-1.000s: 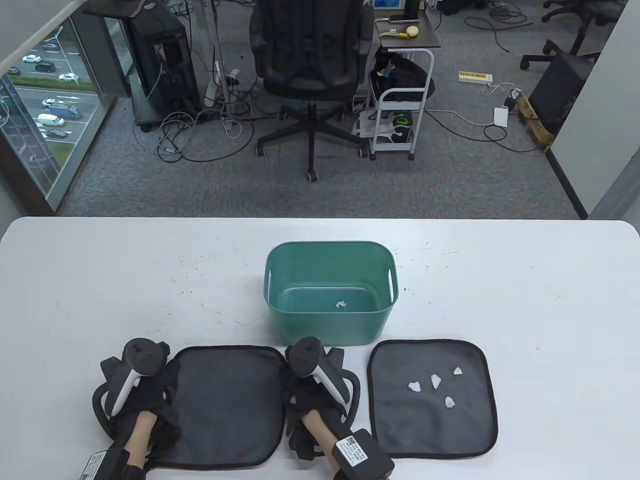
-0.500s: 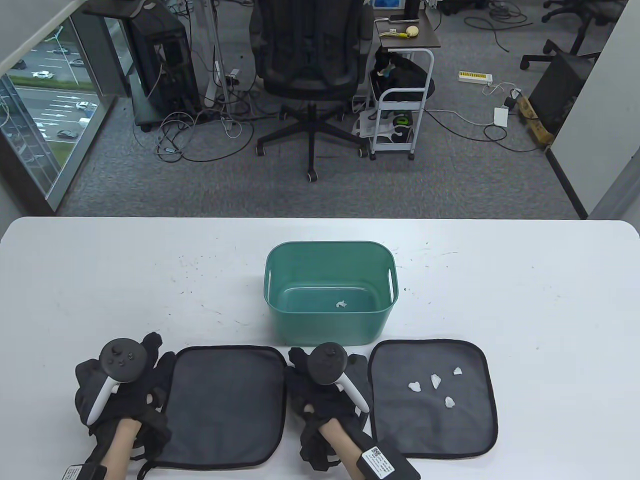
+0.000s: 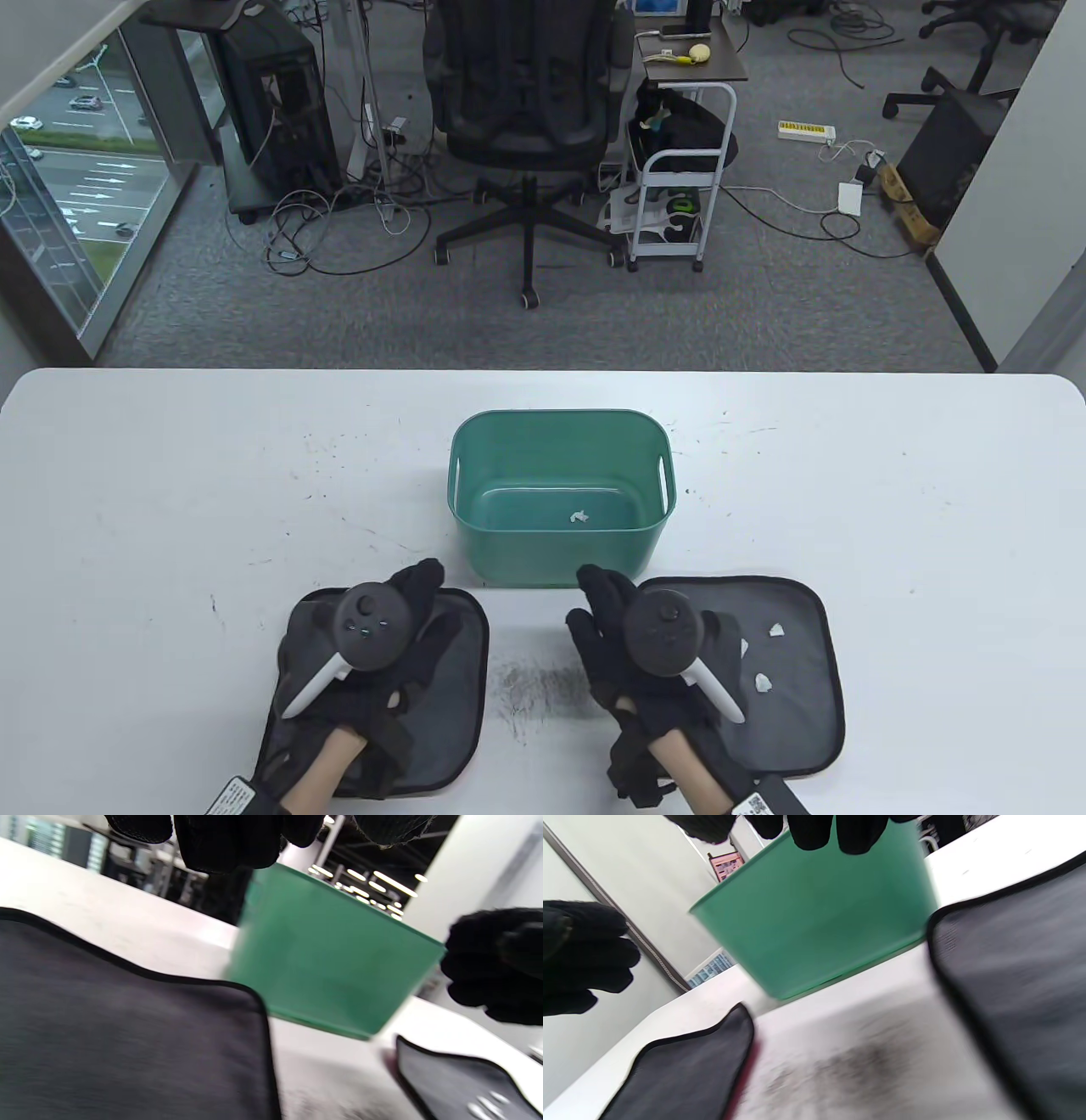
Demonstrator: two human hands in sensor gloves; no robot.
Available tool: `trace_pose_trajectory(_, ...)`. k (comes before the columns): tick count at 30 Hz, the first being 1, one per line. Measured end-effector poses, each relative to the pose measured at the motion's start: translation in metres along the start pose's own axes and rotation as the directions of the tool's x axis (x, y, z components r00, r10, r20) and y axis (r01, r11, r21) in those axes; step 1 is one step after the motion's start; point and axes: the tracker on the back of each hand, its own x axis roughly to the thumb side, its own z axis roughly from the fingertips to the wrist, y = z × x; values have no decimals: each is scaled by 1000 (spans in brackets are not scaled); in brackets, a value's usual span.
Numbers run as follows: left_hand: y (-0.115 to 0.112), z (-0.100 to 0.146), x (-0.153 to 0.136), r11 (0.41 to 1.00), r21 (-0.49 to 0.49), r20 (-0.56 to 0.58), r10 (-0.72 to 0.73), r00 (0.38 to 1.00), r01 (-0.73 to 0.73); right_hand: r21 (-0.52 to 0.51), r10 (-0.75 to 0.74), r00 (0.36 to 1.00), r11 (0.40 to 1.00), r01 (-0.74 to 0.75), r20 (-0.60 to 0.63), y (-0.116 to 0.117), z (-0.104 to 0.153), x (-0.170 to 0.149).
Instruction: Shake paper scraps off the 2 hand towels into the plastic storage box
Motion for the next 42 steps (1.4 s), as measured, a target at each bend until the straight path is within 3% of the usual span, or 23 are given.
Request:
trace_pose_trajectory(7,-33,-27,56,999,-53,79,-7,997,11,-67,-5,997,998,0,-83,-37,15,-67)
trace_pose_trajectory(15,-71,-53,90,993,-118,81,3,997,6,-134,-61,982,990,37,-178,-69,21,-139)
trace_pose_trajectory(22,-105,-77,112,980,-192,32,62,998,-55,-127,39,946,988,-84,-322,-86,18,-195)
trace_pose_trajectory(32,-138,-96,116,974,-227,-65,-12,998,-3,-47,6,926,999,-26,-377,-75,12,-234)
trace_pose_trajectory(39,-160,-106,114,944,-323,-157,9,988,-60,62,5,917,998,21,-399,-60,5,-245)
trace_pose_trajectory(42,-167,-107,118,918,-388,-178,7,984,-77,65,4,913,998,24,-409,-58,4,-248)
